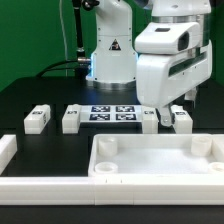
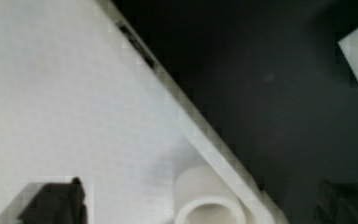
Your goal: Assemble desk
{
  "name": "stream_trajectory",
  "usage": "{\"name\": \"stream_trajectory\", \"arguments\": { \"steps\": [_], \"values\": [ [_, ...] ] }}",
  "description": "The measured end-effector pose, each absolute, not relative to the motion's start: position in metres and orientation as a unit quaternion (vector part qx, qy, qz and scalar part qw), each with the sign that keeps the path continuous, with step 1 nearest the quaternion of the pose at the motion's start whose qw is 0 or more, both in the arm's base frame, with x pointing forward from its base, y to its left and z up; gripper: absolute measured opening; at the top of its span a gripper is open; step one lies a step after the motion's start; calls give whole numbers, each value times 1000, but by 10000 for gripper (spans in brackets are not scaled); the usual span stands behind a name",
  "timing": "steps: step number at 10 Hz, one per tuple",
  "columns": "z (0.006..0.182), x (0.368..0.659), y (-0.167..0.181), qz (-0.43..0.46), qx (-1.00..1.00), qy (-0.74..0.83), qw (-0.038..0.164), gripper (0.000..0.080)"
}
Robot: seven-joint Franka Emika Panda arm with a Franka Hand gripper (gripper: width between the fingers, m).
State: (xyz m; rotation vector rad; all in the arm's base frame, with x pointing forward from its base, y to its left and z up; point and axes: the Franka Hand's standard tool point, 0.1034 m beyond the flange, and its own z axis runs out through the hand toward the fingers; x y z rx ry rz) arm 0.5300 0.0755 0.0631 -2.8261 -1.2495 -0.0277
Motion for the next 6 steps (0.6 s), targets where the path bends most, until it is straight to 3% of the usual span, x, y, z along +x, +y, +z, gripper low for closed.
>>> {"name": "stream_trajectory", "arguments": {
  "steps": [6],
  "values": [
    [59, 513, 102, 26, -990, -132, 30, 649]
  ]
}}
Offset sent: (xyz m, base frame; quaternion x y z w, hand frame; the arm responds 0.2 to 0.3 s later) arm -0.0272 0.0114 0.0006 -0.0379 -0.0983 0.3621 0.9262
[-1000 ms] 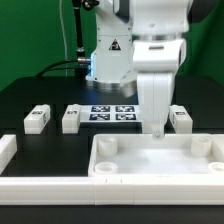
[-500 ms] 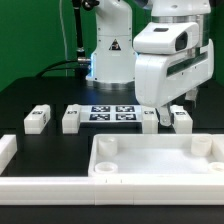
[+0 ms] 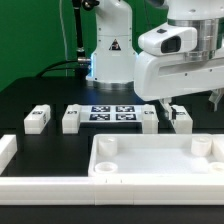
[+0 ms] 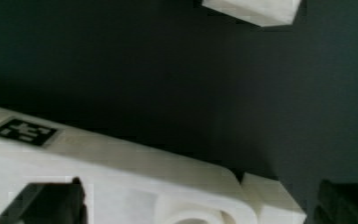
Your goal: Assemble desk
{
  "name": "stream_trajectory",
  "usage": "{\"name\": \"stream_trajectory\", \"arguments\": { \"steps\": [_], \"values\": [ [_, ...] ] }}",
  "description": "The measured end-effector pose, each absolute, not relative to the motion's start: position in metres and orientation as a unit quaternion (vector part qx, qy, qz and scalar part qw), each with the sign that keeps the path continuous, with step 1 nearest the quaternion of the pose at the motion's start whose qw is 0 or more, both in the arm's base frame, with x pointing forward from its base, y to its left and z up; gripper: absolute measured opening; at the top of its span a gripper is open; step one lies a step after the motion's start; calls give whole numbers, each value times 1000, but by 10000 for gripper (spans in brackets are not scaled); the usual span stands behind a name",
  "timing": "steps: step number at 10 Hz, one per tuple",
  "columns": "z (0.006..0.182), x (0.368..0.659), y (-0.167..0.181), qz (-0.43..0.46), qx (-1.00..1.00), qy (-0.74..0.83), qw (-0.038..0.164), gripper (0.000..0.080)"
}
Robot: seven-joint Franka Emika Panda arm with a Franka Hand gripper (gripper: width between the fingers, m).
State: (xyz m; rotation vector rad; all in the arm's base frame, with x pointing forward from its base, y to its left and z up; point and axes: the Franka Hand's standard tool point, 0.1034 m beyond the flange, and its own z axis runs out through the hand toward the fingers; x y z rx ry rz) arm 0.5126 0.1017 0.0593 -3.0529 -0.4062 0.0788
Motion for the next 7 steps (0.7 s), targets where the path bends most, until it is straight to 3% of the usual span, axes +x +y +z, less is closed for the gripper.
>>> {"name": "stream_trajectory", "arguments": {
  "steps": [3, 5, 7],
  "values": [
    [65, 505, 104, 79, -993, -81, 35, 649],
    [76, 497, 106, 204, -977, -59, 34, 649],
    [74, 499, 107, 280, -957, -62, 35, 649]
  ]
}}
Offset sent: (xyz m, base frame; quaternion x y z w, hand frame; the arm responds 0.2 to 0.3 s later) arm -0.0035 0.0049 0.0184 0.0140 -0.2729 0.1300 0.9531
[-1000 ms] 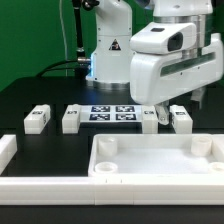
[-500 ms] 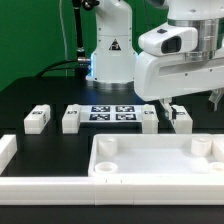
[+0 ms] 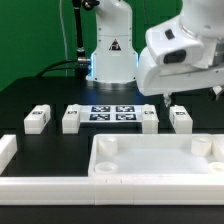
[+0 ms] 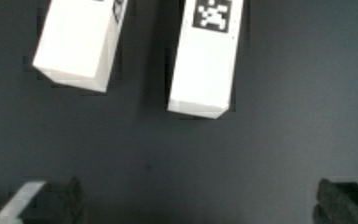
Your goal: Assemble desk
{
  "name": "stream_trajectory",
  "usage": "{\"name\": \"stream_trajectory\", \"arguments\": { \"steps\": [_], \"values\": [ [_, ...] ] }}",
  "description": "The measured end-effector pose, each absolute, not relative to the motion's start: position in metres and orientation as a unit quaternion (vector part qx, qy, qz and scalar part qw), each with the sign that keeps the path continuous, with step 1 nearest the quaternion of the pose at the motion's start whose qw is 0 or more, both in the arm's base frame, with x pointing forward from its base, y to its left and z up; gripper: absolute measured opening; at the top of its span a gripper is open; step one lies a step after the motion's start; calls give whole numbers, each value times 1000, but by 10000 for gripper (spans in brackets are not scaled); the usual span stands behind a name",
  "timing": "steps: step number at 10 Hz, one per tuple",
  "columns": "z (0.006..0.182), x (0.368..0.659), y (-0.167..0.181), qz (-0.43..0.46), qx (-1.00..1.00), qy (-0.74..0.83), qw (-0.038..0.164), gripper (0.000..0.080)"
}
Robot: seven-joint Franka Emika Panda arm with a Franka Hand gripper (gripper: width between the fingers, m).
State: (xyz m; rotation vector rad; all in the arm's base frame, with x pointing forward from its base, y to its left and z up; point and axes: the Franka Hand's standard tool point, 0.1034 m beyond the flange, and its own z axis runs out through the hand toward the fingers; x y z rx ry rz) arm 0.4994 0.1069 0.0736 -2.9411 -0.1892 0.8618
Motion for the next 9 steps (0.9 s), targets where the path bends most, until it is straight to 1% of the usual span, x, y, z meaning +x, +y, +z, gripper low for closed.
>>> {"name": "stream_trajectory", "arguments": {
  "steps": [2, 3, 4, 5, 7, 9],
  "values": [
    [70, 491, 108, 343, -937, -55, 34, 649],
    [62, 478, 110, 401, -915, -34, 31, 649],
    [51, 478, 112, 430, -901, -40, 28, 649],
    [44, 476, 111, 456, -888, -45, 24, 649],
    [42, 483, 113, 448, -892, -45, 26, 649],
    [40, 482, 113, 449, -892, -44, 25, 649]
  ]
}}
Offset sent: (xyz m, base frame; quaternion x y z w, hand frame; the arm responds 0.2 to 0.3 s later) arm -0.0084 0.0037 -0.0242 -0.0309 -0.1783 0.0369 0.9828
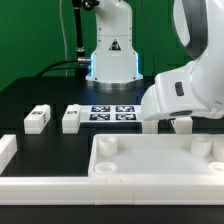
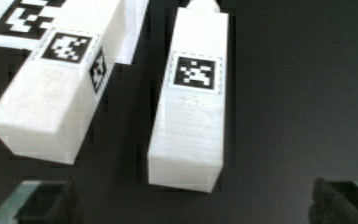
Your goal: Assemble desk
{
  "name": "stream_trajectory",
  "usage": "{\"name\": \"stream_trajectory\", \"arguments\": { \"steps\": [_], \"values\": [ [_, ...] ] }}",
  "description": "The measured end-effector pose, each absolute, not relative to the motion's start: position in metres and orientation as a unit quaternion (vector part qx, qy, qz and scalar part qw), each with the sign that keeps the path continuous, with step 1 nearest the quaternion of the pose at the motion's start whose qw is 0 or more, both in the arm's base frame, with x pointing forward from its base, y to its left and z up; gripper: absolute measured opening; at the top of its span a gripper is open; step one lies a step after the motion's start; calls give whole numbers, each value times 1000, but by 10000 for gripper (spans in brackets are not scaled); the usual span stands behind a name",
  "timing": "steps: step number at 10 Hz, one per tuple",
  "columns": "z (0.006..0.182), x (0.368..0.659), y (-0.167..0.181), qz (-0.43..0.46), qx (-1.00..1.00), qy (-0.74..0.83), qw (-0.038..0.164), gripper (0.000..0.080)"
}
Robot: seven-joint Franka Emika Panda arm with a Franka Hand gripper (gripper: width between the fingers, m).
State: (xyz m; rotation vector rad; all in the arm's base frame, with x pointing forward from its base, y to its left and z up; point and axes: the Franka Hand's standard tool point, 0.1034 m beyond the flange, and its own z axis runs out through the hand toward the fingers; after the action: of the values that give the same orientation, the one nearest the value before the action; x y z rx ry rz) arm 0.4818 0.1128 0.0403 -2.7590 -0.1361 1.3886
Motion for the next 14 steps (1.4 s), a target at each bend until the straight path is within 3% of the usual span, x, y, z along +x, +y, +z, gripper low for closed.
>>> {"name": "stream_trajectory", "arguments": {
  "steps": [1, 4, 5, 7, 8, 9, 13, 14],
  "values": [
    [36, 475, 113, 457, -889, -28, 15, 649],
    [16, 455, 121, 460, -887, -33, 11, 649],
    [16, 456, 120, 460, -887, -35, 12, 649],
    [16, 455, 120, 460, -887, -35, 12, 386],
    [16, 455, 121, 460, -887, -35, 12, 386],
    [16, 455, 121, 460, -887, -35, 12, 281],
    [17, 456, 121, 459, -888, -35, 12, 281],
    [39, 462, 120, 470, -881, -52, 17, 281]
  ]
}}
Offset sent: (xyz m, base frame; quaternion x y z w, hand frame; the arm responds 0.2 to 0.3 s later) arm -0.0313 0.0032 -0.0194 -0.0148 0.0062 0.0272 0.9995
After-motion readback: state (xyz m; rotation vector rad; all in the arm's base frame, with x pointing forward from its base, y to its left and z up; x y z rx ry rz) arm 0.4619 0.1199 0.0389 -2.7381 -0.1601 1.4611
